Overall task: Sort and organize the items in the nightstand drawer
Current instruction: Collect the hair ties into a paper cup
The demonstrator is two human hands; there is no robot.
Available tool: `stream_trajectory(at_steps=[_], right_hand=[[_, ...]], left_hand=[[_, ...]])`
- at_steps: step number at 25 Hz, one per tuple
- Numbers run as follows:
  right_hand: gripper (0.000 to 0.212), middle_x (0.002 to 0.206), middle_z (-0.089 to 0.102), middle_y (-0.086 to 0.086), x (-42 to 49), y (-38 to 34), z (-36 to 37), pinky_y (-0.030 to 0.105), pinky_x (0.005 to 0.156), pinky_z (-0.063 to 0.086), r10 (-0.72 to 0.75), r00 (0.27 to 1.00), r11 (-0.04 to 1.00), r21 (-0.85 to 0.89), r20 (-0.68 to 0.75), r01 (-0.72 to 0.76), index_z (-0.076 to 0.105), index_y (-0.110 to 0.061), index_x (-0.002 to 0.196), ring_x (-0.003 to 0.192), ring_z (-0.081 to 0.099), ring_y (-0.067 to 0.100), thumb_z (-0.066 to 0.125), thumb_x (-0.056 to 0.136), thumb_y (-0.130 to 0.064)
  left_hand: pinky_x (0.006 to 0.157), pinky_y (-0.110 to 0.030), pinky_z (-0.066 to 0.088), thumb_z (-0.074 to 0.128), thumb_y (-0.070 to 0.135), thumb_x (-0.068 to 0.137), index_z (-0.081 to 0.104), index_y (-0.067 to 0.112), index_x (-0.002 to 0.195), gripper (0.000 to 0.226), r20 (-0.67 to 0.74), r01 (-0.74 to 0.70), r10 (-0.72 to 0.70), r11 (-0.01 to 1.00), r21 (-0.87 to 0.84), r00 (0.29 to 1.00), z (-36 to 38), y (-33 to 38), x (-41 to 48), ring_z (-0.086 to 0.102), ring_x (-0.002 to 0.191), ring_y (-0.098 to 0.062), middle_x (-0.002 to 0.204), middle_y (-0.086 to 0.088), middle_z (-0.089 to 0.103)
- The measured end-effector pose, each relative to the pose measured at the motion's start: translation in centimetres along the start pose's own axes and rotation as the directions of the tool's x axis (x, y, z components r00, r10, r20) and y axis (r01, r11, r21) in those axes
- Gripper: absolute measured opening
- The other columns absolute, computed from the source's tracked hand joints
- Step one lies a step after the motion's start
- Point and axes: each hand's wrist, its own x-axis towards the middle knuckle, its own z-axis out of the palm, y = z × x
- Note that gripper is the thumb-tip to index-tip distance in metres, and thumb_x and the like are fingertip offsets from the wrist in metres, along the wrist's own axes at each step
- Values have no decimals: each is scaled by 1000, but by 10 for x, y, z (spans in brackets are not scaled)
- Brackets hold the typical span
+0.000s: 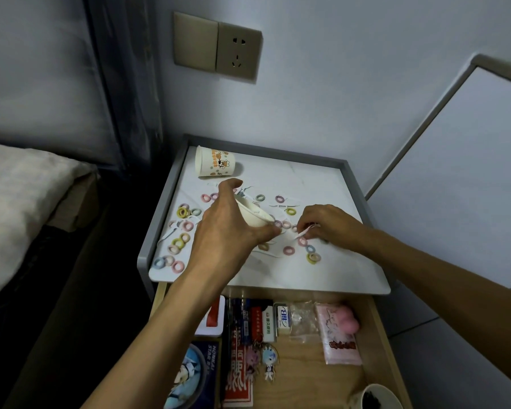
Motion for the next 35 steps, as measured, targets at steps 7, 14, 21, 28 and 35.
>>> stream_trajectory(at_steps=[7, 14, 21, 28, 35], right_hand=[[19, 109, 66, 3, -9, 3, 0, 29, 78, 47, 211, 978, 977, -41, -5, -211, 65, -15, 106, 94, 57, 17, 65, 93, -29], [25, 119, 70, 2, -18, 1, -26, 37, 92, 50, 157, 982, 971, -164, -110, -173, 70, -18, 119, 109, 63, 22, 60, 97, -24], [17, 93, 73, -8, -12, -58, -69, 19, 75, 54, 181, 956, 927, 365, -231, -88, 75, -21, 102, 82, 68, 1, 70, 88, -12], [15, 77, 73, -9, 8, -133, -87, 13, 69, 48, -127, 989, 903, 404, -75, 147, 78, -17, 90, 70, 68, 3, 73, 84, -3], [14, 85, 75, -1, 14, -128, -76, 29, 82, 58, -55, 997, 810, 581, -58, 79, 77, -10, 94, 79, 71, 11, 75, 82, -4]], left_hand=[[66, -22, 38, 86, 41, 67, 32, 29, 141, 92, 0, -12, 12, 1000, -2, 1000, -1, 0, -1, 51, 97, -12, 130, 1, 57], [74, -27, 42, 87, 41, 65, 34, 28, 138, 91, 22, 3, -3, 1000, -10, 1000, 0, -1, -2, 58, 104, -20, 126, -1, 59], [71, -22, 35, 87, 38, 66, 31, 29, 142, 94, 41, -9, 8, 1000, 30, 999, 0, 0, -4, 44, 97, -10, 128, 0, 56], [55, -10, 32, 87, 38, 66, 31, 29, 141, 94, 38, -33, 32, 999, 29, 999, -1, -3, -2, 50, 91, -10, 114, 6, 57], [57, -7, 33, 87, 35, 66, 30, 29, 143, 96, 43, -45, 44, 998, 36, 998, 0, -4, 0, 49, 94, -6, 125, 3, 61]])
